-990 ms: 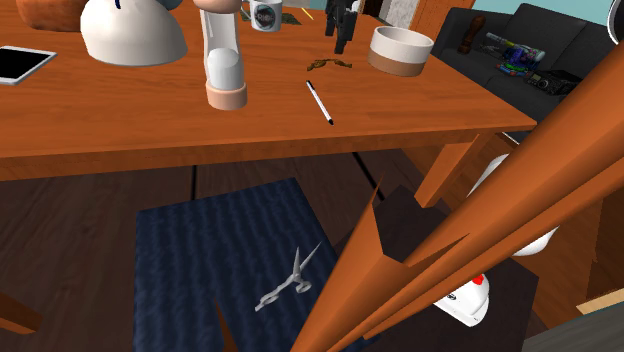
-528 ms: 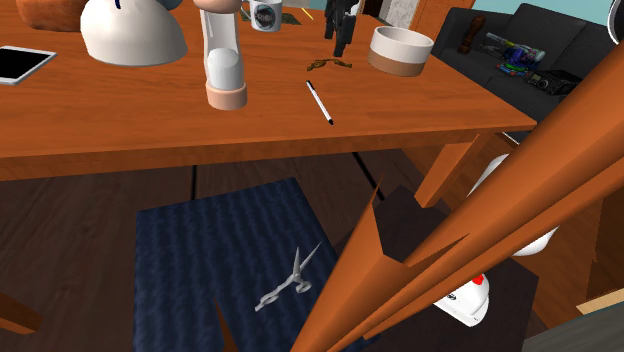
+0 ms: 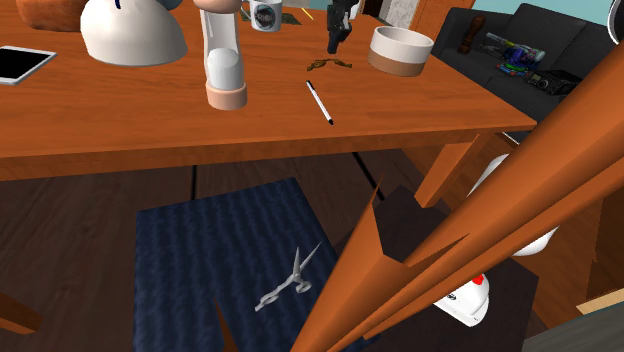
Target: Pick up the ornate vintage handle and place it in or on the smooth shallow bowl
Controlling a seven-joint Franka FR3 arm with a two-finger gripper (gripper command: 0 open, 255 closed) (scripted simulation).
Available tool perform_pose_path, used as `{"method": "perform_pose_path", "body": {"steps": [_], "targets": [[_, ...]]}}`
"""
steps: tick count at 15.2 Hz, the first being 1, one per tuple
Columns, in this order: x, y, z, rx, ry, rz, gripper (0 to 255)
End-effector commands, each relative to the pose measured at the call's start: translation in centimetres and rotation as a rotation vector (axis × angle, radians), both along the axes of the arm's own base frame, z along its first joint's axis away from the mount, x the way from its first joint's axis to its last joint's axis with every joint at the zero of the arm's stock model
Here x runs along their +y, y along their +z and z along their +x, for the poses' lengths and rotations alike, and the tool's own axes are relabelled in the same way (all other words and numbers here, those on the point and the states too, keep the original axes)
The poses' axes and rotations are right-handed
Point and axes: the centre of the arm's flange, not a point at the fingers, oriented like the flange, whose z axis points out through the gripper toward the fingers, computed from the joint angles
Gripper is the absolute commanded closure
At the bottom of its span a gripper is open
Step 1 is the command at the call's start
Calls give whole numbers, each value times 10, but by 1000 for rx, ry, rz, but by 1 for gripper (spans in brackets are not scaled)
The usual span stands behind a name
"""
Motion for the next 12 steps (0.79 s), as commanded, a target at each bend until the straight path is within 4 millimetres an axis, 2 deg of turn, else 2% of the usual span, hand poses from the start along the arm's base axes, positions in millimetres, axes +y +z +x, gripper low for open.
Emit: {"method": "perform_pose_path", "body": {"steps": [1,3,4,9,12], "targets": [[0,0,0,0,0,0,255],[0,0,0,0,0,0,255],[0,0,0,0,0,0,0],[47,20,8,108,221,68,0],[47,5,9,108,221,68,0]]}}
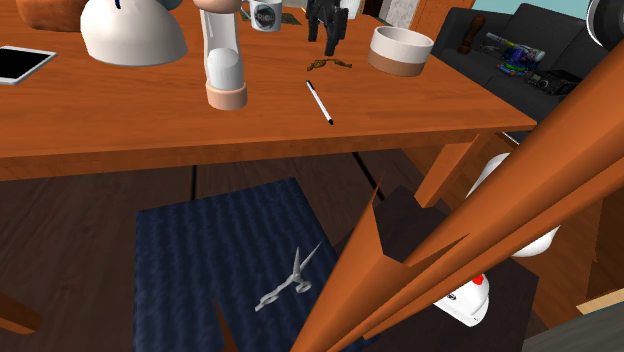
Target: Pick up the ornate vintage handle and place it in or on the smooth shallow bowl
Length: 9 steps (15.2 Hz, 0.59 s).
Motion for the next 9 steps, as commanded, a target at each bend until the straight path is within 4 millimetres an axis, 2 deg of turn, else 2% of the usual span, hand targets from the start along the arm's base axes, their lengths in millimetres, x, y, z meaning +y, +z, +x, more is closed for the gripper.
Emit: {"method": "perform_pose_path", "body": {"steps": [1,5,9], "targets": [[1,-10,0,3,6,2,0],[1,-29,1,3,6,2,0],[1,-29,1,3,6,2,0]]}}
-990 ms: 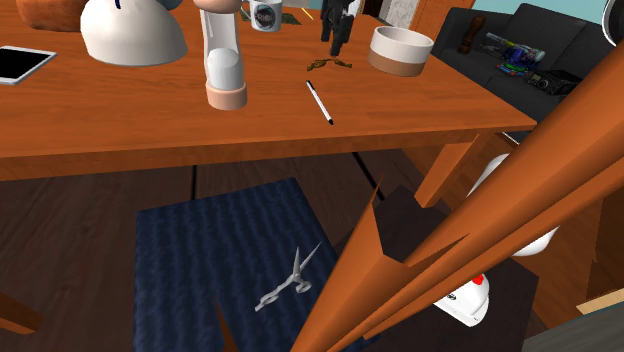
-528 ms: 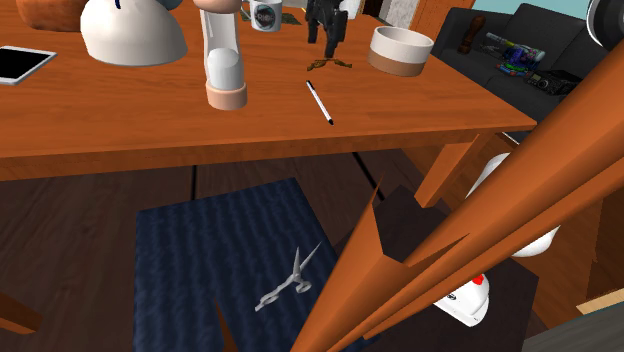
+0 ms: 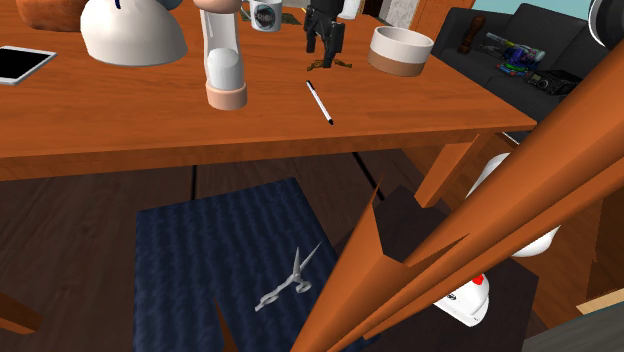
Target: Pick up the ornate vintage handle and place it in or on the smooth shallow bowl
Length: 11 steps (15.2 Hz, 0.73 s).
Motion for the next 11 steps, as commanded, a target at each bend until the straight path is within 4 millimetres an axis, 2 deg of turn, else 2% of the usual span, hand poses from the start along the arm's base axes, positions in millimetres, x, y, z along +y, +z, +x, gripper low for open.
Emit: {"method": "perform_pose_path", "body": {"steps": [1,3,4,11], "targets": [[0,0,0,0,0,0,0],[0,0,0,0,0,0,0],[0,0,0,0,0,0,255],[0,0,0,0,0,0,255]]}}
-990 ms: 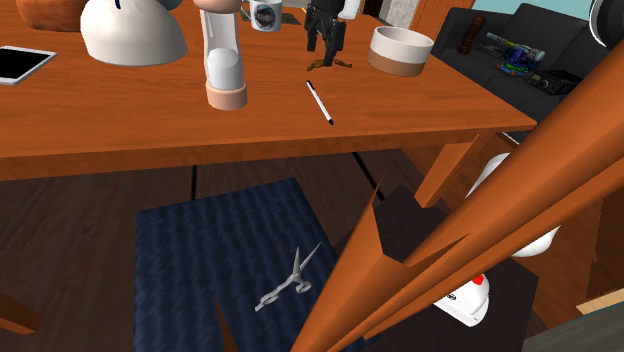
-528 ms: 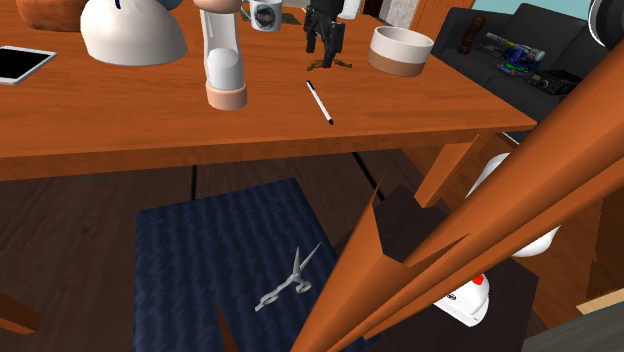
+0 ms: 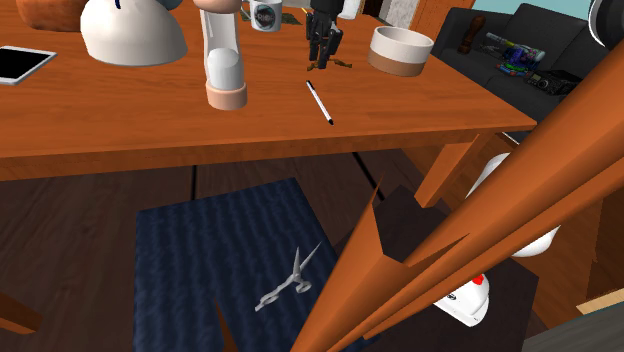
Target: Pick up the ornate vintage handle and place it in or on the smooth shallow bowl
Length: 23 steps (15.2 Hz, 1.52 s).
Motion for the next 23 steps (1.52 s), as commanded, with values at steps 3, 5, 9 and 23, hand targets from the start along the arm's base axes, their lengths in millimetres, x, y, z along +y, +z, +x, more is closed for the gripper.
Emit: {"method": "perform_pose_path", "body": {"steps": [3,5,9,23], "targets": [[0,5,0,0,0,0,255],[0,16,0,0,0,0,255],[0,37,0,0,0,0,255],[0,111,0,0,0,0,255]]}}
